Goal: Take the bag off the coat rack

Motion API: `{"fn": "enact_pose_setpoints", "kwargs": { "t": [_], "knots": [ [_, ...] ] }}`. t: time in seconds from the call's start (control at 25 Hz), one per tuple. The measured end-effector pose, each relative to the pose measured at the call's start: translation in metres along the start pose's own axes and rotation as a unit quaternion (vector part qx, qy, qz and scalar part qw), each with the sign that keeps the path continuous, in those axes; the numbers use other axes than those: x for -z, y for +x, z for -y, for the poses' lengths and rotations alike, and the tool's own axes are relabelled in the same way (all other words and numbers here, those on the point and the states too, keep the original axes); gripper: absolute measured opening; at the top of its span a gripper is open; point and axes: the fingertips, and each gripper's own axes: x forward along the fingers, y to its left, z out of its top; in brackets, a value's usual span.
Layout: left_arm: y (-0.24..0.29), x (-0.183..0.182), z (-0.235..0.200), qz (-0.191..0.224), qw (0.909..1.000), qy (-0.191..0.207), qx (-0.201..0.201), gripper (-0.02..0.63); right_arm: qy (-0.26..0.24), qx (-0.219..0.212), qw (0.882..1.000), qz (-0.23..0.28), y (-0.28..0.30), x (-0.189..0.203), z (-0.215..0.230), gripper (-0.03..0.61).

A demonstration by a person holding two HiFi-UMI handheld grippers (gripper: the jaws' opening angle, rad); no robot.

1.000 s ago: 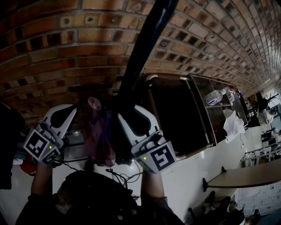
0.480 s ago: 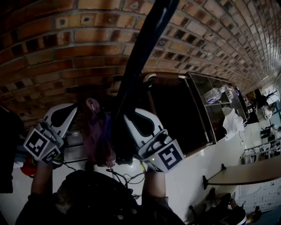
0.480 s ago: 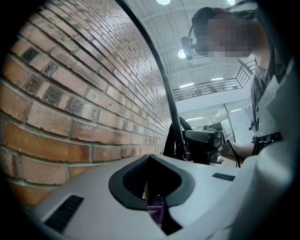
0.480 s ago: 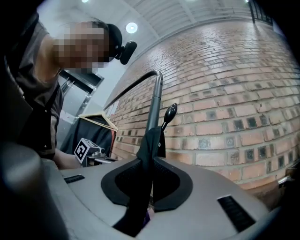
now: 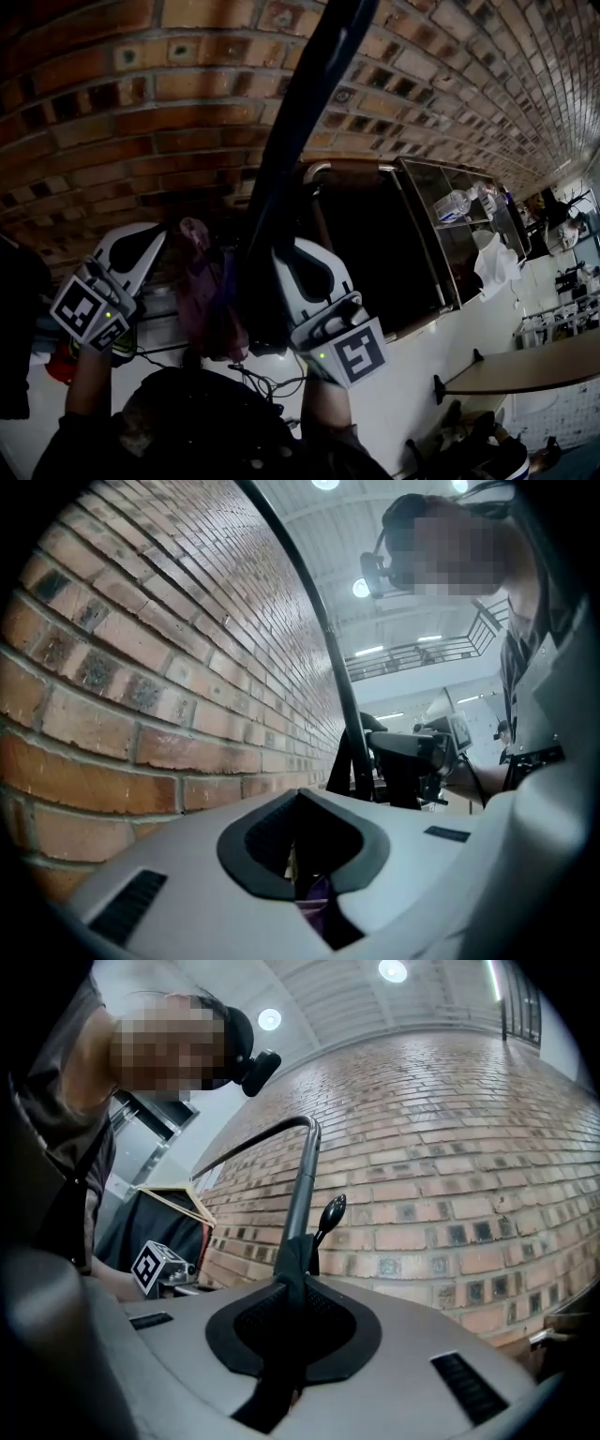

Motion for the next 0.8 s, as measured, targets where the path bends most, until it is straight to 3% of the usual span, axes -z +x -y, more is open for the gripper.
{"fn": "enact_pose_setpoints", "kwargs": {
  "t": [0.32,0.8],
  "knots": [
    [0.012,-0.003,-0.010,0.001,0.9999,0.002,0.012,0.014,0.006,0.003,1.000,0.013,0.005,-0.020,0.004,0.040],
    [0.028,-0.006,-0.032,0.001,0.9998,0.001,0.022,0.014,0.080,0.008,0.994,0.074,0.008,-0.036,0.018,0.040]
  ]
}}
